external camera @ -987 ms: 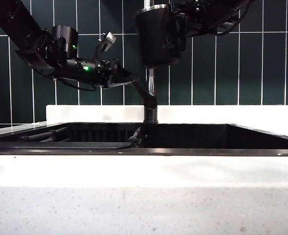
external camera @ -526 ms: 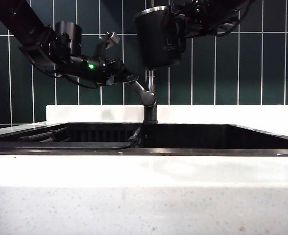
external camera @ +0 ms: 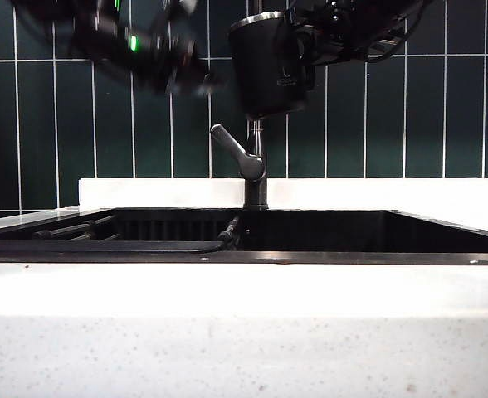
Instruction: Pick up the mug next to the sink, go to the faucet to get some water, pour the water into the sink, and finally put the mug back to its place.
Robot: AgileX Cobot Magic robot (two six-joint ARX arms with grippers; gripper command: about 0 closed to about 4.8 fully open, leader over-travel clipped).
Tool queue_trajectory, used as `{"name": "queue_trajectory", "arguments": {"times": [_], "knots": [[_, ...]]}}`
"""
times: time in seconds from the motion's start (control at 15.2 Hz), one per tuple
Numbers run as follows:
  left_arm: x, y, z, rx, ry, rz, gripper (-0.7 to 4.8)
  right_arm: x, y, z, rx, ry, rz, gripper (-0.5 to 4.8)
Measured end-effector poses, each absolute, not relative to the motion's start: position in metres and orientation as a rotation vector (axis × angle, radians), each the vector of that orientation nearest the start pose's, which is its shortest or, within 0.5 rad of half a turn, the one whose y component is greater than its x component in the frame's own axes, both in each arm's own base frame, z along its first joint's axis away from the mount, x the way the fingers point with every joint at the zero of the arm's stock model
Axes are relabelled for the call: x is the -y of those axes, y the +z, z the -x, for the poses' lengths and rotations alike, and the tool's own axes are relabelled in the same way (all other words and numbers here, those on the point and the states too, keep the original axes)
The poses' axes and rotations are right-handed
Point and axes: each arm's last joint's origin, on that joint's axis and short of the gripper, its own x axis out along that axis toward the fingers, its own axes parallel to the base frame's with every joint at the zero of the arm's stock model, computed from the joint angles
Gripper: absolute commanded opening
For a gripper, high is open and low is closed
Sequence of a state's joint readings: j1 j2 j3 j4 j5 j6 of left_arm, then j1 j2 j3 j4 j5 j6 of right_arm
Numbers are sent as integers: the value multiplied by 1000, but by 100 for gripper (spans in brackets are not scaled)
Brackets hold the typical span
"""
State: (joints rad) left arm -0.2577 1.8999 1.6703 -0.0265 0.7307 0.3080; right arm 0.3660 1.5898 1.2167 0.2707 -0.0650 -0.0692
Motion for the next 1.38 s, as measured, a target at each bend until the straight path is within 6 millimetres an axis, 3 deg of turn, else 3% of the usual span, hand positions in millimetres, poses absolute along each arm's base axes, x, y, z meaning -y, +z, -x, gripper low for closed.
{"name": "queue_trajectory", "arguments": {"times": [0.13, 0.33, 0.46, 0.92, 1.05, 1.25, 1.38], "knots": [[129, 349, -397, -83, -1001, -243, 243, -134, 324, -346, -83, 434, 134, 21], [119, 349, -363, -107, -981, -243, 243, -130, 325, -340, -121, 396, 239, 18], [109, 348, -331, -125, -953, -246, 243, -120, 332, -336, -120, 348, 304, 17], [83, 311, -244, -245, -880, -226, 247, -102, 319, -333, -290, 254, 581, 17], [79, 299, -231, -276, -865, -208, 246, -101, 318, -332, -302, 258, 616, 17], [78, 288, -227, -312, -848, -198, 246, -101, 312, -335, -332, 240, 710, 17], [78, 287, -227, -307, -840, -200, 246, -102, 298, -343, -376, 230, 821, 18]]}}
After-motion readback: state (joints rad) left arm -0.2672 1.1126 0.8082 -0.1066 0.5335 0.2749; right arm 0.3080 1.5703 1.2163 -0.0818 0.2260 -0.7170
